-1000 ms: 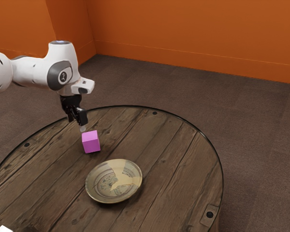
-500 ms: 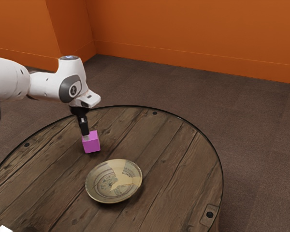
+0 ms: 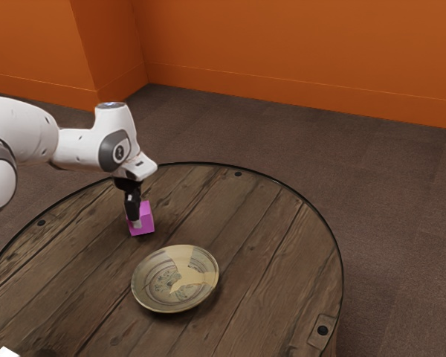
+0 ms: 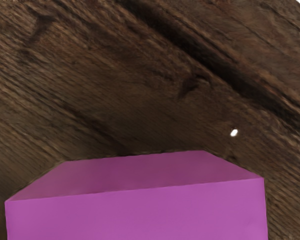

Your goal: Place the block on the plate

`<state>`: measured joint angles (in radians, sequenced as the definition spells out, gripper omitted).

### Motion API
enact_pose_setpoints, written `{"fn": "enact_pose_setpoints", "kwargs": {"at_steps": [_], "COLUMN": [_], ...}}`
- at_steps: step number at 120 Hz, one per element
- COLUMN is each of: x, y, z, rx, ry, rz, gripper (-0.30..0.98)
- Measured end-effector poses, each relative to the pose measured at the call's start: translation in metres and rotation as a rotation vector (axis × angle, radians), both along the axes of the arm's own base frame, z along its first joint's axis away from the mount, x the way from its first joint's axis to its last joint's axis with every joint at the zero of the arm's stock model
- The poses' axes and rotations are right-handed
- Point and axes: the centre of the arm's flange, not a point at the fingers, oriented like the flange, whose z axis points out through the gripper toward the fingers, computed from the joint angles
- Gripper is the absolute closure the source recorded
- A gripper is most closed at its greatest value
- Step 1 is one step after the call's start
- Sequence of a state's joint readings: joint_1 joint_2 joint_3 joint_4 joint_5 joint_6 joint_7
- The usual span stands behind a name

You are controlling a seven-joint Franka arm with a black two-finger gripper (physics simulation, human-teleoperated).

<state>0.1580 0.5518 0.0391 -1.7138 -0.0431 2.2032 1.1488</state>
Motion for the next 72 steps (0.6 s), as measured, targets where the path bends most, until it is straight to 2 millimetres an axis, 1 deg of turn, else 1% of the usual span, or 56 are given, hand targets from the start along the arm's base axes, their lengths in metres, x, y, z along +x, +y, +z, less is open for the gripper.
{"fn": "enact_pose_setpoints", "kwargs": {"at_steps": [14,31,42,52,72], "x": [0.001,0.001,0.003,0.004,0.005], "y": [-0.003,-0.002,-0.003,-0.002,-0.004], "z": [-0.010,-0.011,-0.008,-0.007,-0.001], "rx": [-0.009,-0.009,-0.007,-0.005,-0.002], "ry": [0.004,-0.001,-0.009,-0.013,-0.024], "rz": [-0.027,-0.051,-0.064,-0.072,-0.089], "gripper": [0.01,0.17,0.25,0.27,0.26]}}
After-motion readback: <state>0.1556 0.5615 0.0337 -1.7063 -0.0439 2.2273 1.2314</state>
